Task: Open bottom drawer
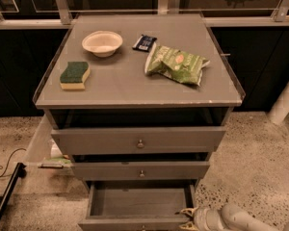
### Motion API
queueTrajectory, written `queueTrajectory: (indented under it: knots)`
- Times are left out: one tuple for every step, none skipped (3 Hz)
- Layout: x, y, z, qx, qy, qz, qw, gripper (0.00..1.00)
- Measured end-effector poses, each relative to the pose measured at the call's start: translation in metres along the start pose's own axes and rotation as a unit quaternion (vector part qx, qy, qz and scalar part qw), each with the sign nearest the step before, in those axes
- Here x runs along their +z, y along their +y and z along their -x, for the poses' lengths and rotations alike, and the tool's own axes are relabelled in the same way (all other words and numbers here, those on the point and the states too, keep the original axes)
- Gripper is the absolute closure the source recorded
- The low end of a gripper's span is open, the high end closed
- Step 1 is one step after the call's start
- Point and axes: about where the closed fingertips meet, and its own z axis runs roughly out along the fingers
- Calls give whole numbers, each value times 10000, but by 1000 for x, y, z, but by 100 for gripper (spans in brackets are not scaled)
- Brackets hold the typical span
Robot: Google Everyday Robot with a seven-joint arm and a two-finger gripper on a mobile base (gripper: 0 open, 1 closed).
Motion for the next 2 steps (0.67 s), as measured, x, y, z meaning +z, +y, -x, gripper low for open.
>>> queueTrajectory:
  knots:
    - [-4, 12, -2, 24, 32, -14, 10000, 100]
    - [-6, 12, -1, 26, 34, -15, 10000, 100]
